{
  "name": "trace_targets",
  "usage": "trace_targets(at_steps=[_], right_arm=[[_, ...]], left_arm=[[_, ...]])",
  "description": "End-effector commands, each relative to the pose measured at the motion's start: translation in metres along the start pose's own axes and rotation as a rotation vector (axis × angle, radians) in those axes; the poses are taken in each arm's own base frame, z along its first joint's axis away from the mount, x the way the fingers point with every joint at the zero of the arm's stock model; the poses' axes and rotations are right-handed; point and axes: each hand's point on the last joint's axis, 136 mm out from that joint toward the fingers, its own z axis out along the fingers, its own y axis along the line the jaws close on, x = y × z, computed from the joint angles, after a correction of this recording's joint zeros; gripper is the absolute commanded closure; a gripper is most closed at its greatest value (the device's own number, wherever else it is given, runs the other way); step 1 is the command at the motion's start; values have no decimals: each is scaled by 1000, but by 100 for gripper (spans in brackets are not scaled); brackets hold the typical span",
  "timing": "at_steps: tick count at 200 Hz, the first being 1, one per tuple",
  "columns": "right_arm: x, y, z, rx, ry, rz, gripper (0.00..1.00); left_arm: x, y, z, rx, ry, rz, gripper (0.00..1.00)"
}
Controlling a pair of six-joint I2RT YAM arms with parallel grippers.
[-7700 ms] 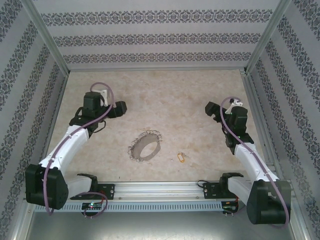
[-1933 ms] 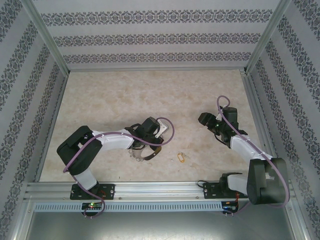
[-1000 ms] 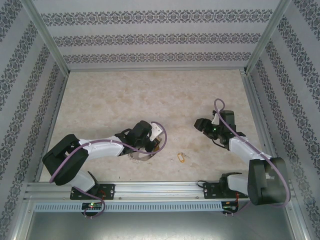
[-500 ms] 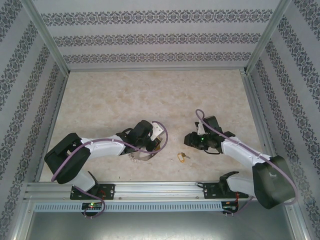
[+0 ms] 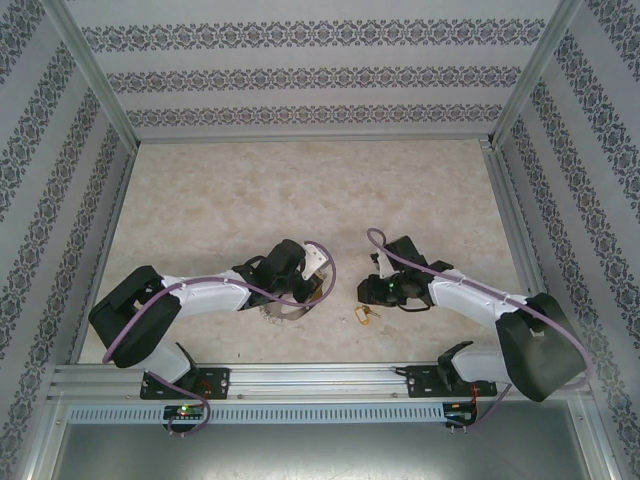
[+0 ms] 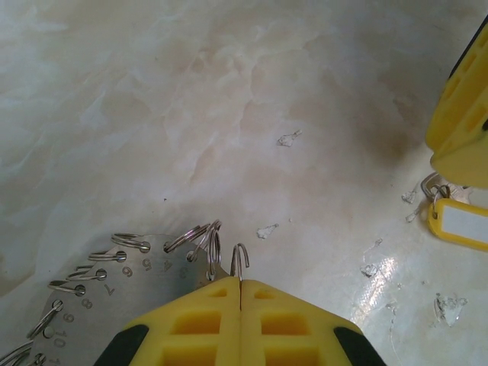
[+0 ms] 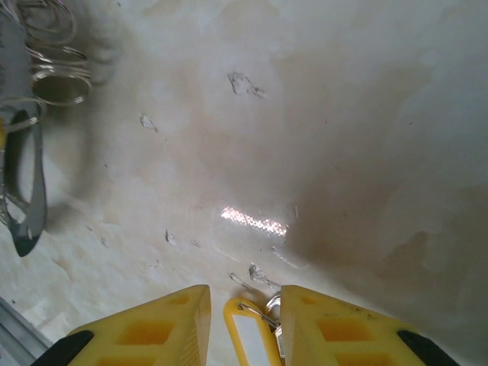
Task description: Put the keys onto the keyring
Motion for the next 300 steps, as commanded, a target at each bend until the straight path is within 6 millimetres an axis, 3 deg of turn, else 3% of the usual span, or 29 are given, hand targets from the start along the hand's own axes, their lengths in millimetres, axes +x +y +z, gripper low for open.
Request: trace_targets(at_steps=[1, 172, 300], right_arm=[[0, -1, 1, 29, 11, -35, 69], [16, 1, 9, 25, 68, -61, 75], [20, 1, 10, 35, 77, -74, 69]], left_arm=[[-8, -2, 1, 2, -35, 12, 100], [-6, -1, 2, -1, -33, 12, 100], [-5, -1, 4, -2, -32, 10, 100]])
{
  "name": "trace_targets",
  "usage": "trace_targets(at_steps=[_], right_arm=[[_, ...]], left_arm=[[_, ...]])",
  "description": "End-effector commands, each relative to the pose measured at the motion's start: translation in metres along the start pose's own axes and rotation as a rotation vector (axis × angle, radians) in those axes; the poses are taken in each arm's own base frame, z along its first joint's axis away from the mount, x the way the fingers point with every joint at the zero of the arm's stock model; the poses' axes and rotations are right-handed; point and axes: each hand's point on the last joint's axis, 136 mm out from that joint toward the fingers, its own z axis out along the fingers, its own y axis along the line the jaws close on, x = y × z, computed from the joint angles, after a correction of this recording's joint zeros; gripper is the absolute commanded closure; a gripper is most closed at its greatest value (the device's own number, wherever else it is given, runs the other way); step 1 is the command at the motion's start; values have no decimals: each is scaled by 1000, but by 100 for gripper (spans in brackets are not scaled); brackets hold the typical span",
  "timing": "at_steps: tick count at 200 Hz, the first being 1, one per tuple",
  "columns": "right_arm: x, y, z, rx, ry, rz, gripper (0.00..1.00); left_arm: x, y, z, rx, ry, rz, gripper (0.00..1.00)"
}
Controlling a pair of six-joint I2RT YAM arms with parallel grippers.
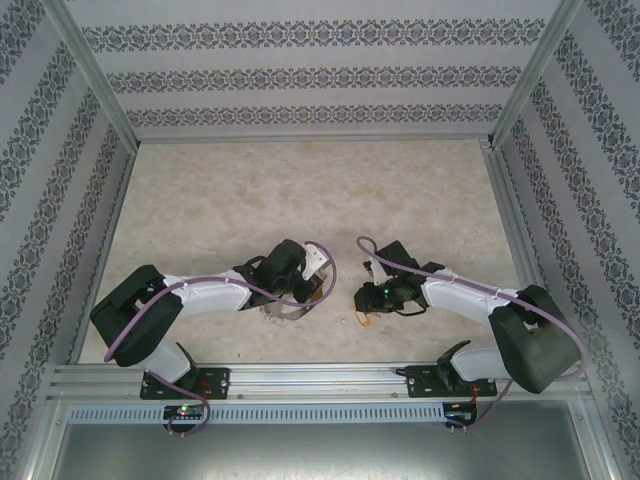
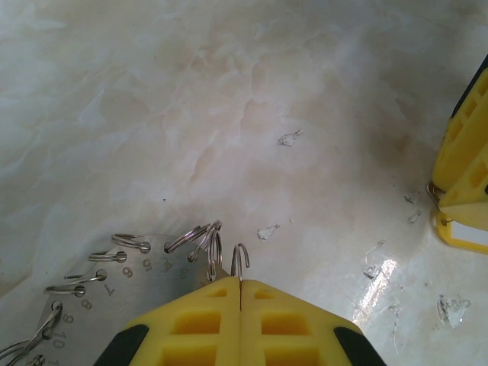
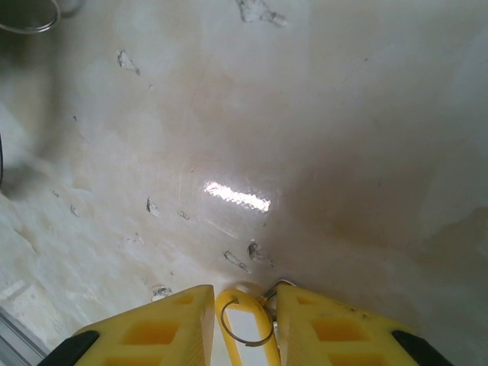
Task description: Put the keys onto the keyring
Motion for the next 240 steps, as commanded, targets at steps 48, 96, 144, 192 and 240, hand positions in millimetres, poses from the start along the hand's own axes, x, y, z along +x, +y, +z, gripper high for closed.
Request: trace_targets(at_steps=[48, 96, 144, 192, 240], right_arm=[[5, -1, 3, 23, 27, -33, 65], [10, -2, 3, 61, 42, -62, 67], [5, -1, -5, 105, 5, -62, 62], [-14, 4, -34, 126, -139, 129, 57], [-7, 13, -30, 28, -126, 428, 63]], left_arm=[[-6, -2, 2, 1, -34, 8, 100], [-7, -1, 3, 0, -36, 8, 100], [-7, -2, 4, 4, -37, 7, 100], [-8, -1, 4, -2, -43, 1, 100], [-8, -1, 4, -2, -47, -2, 100]])
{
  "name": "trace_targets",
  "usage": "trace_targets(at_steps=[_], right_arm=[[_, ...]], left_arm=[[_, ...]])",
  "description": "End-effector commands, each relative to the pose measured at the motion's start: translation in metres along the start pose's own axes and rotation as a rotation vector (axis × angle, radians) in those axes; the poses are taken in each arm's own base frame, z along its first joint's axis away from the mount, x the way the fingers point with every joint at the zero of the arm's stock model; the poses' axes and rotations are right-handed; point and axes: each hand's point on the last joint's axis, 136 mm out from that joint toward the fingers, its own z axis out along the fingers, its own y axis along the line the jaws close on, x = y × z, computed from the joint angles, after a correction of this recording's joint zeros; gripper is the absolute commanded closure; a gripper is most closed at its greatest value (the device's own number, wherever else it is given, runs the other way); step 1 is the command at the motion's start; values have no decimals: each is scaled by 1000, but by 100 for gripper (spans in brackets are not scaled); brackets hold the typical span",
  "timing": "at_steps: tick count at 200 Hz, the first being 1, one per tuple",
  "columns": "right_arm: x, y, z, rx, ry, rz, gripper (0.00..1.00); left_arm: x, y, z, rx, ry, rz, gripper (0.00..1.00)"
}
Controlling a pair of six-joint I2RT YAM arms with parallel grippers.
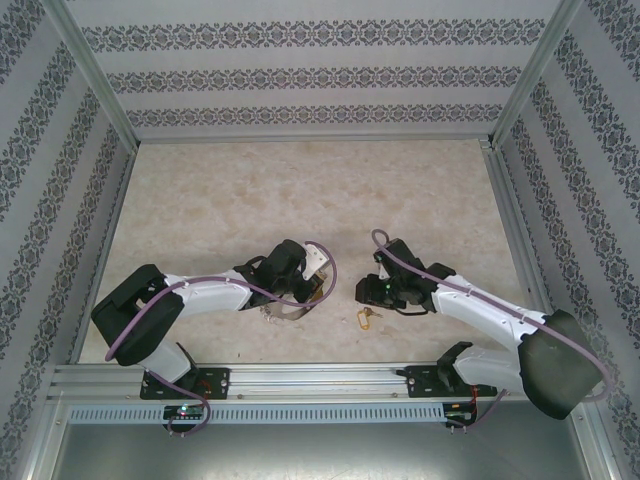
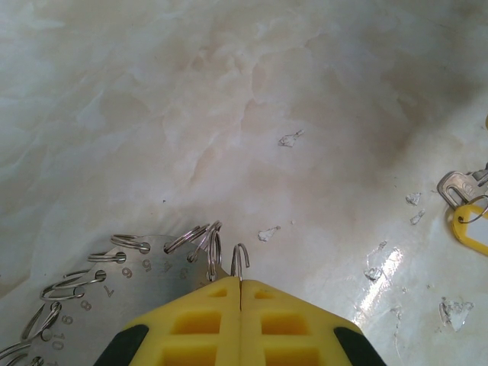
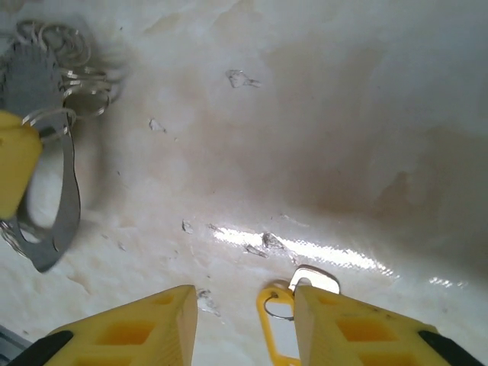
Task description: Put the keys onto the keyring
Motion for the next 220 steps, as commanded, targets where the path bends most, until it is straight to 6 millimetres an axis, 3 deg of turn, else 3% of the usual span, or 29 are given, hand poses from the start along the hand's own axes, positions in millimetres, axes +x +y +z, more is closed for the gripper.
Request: trace_targets(at_steps=[1, 43, 85, 220], right_arm=[[7, 1, 1, -18, 25, 215, 63], [11, -5, -6, -23, 13, 369, 68], [27, -18, 2, -15, 63, 506, 68], [14, -11, 18, 21, 103, 485, 67]], left_arm=[[-9, -1, 2, -2, -47, -1, 100], [-9, -1, 4, -2, -60, -4, 100], [-12, -1, 5, 3, -83, -4, 100], [-12, -6, 8, 34, -99, -15, 100]])
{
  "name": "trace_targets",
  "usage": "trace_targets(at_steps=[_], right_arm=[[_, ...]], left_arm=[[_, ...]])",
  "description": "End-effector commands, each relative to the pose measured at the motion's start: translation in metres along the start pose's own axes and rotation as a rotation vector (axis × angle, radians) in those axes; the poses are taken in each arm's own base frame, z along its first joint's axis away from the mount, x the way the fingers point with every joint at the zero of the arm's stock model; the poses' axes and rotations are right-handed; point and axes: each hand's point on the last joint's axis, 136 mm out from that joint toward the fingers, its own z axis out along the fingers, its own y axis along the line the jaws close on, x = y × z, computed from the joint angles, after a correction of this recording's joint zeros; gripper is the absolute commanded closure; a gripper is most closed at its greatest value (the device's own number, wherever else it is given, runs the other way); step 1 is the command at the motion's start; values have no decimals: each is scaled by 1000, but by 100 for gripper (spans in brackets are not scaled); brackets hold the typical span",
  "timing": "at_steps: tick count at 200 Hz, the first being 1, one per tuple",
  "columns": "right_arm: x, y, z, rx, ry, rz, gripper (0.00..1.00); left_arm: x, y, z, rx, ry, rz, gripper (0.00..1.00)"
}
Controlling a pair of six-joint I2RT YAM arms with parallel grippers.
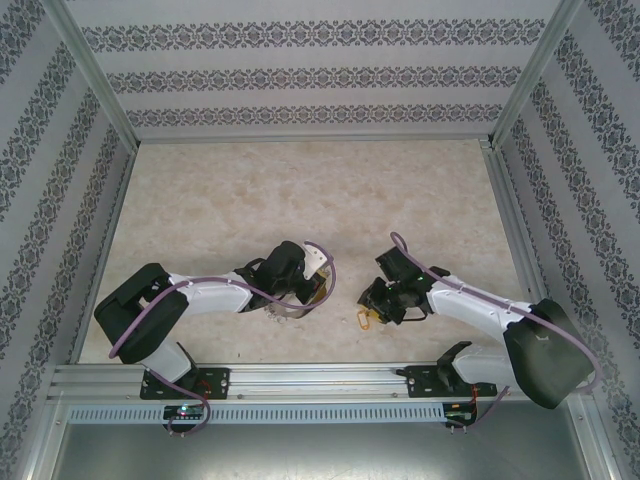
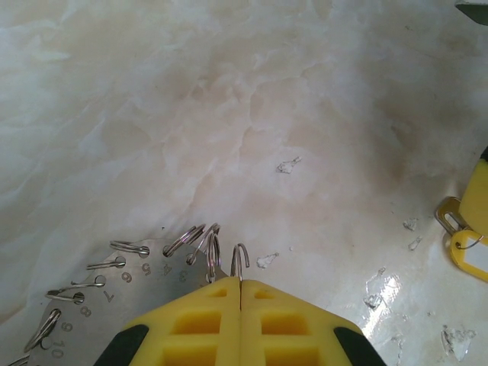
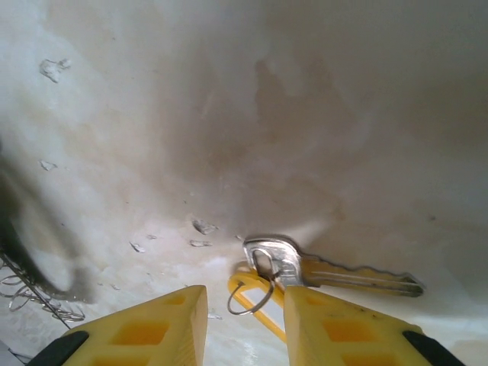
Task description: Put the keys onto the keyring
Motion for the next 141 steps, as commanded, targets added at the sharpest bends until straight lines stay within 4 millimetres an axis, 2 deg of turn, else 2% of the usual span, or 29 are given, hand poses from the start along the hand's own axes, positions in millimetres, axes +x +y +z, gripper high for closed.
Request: trace_targets(at_steps=[1, 114, 141], right_arm=[[-3, 11, -2, -21, 3, -10, 67], [-2, 2, 8, 6, 23, -2, 71], [-1, 0, 10, 11, 29, -2, 77]], left_arm=[[-3, -6, 4, 27, -29, -11, 100], [0, -6, 4, 27, -28, -16, 100], [1, -5, 5, 23, -25, -17, 100]])
